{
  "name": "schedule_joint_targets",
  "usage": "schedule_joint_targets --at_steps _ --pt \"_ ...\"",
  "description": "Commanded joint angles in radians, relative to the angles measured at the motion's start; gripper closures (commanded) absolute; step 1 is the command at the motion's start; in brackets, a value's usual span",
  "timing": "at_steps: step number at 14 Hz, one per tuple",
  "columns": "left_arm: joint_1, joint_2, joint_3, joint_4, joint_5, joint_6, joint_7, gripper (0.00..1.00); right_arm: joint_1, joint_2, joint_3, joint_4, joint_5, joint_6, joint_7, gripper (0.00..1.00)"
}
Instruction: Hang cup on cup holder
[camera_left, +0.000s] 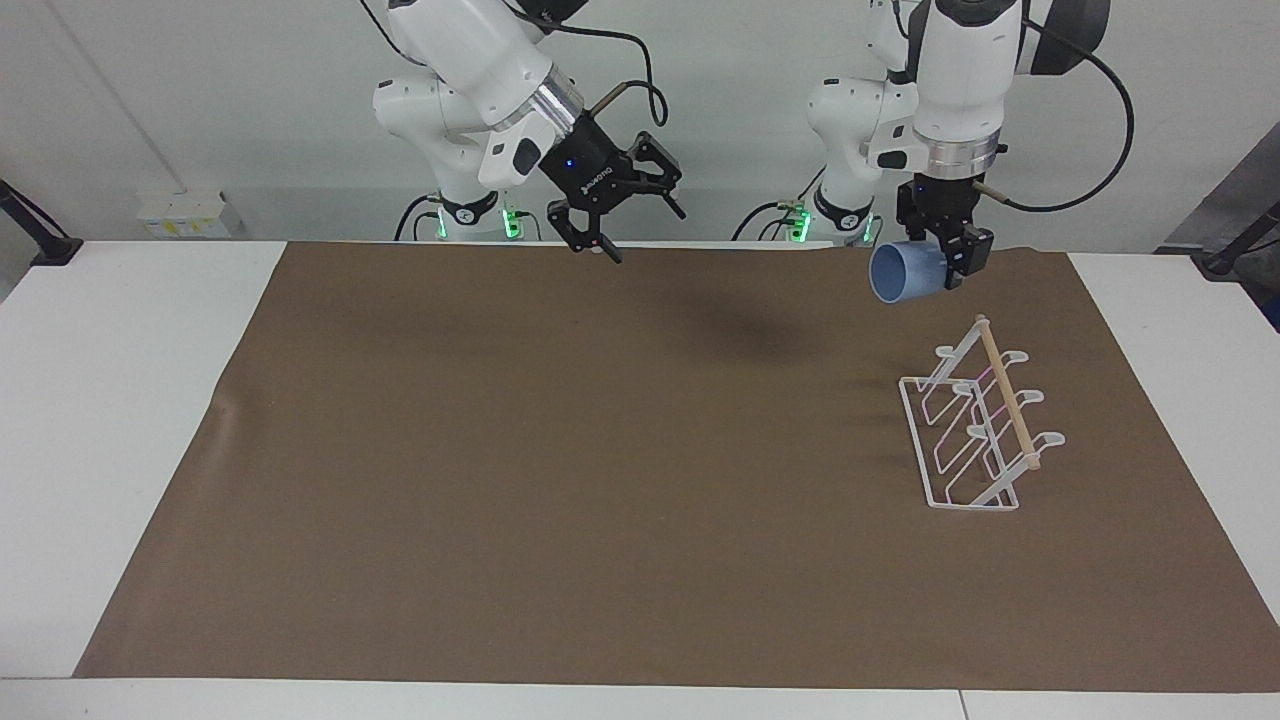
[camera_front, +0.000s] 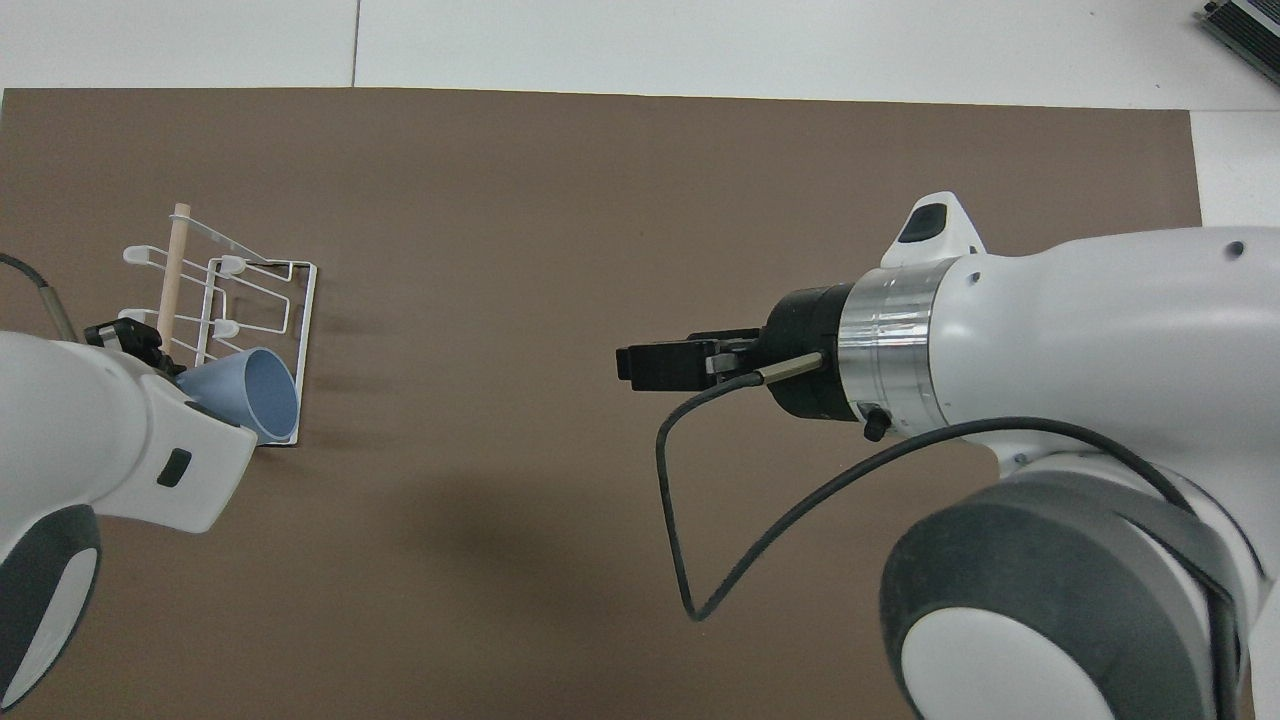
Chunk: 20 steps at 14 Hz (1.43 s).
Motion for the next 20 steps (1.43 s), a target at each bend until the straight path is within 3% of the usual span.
schedule_joint_targets --at_steps 1,3,6,9,13,16,20 --pt "-0.008 0.121 -0.017 0.174 0.164 -0.144 -0.014 1.0 -0.04 -0.001 0.005 -0.014 -0.03 0.028 0.004 0.0" --pt "-0.013 0.169 -0.03 0.26 0.285 -0.225 -0.011 1.0 -0.055 0.005 0.005 -0.014 -0.108 0.045 0.002 0.0" --pt "-0.039 0.182 -0.033 0.289 0.385 -0.311 0.022 1.0 -0.068 0.011 0.005 -0.014 -0.24 0.063 0.004 0.0" --pt "-0.071 0.205 -0.037 0.29 0.491 -0.313 0.064 1.0 -0.084 0.009 0.005 -0.014 -0.396 0.033 0.005 0.0" --pt "-0.098 0.294 -0.038 0.279 0.573 -0.307 0.065 1.0 -0.115 0.009 0.005 -0.015 -0.467 -0.015 0.007 0.0" --pt "-0.12 0.319 -0.04 0.215 0.652 -0.24 0.062 1.0 -0.121 0.011 0.005 -0.015 -0.555 -0.077 0.008 0.0" --pt "-0.111 0.284 -0.038 0.05 0.815 -0.017 0.07 1.0 -0.173 0.011 0.005 -0.011 -0.561 -0.139 0.004 0.0"
